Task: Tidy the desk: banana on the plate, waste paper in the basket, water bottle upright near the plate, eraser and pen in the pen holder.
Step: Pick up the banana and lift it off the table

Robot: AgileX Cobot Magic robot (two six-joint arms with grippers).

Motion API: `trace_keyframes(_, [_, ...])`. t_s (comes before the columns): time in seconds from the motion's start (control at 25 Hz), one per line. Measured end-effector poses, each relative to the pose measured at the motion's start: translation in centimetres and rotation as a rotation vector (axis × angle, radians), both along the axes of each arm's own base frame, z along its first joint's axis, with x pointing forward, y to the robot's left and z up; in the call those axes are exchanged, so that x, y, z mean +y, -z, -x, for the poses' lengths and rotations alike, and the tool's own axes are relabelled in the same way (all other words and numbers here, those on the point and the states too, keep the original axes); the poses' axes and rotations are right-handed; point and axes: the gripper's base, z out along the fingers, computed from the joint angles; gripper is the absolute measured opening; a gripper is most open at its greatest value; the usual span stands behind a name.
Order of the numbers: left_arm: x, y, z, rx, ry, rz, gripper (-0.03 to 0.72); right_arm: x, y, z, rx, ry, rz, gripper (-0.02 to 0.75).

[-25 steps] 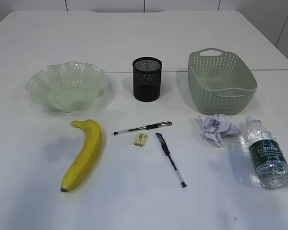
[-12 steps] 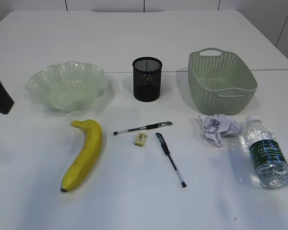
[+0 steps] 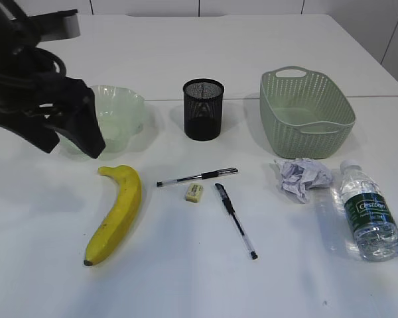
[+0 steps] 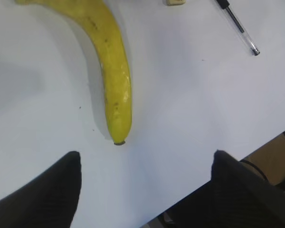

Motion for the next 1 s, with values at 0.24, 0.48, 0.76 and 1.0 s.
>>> trace_keyframes(0.24, [-1.2, 1.0, -2.4, 0.002, 0.039, -0.063, 0.604, 0.0, 0.0, 0.0, -0.001, -0.002, 0.001, 0.53])
trace_keyframes(0.48, [-1.2, 3.1, -3.4, 0.038, 0.05, -0.127, 0.604, 0.0, 0.0, 0.0, -0.002, -0.002, 0.001, 0.53])
trace_keyframes(0.76, [-1.5, 5.8, -4.4, 0.089, 0.051, -0.152, 0.604, 0.0, 0.0, -0.1, -0.009, -0.001, 0.001, 0.53])
trace_keyframes(1.0, [-1.7, 7.0, -5.1, 0.096, 0.048, -0.155, 0.601, 0.0, -0.1, -0.2, -0.026, 0.0, 0.002, 0.53])
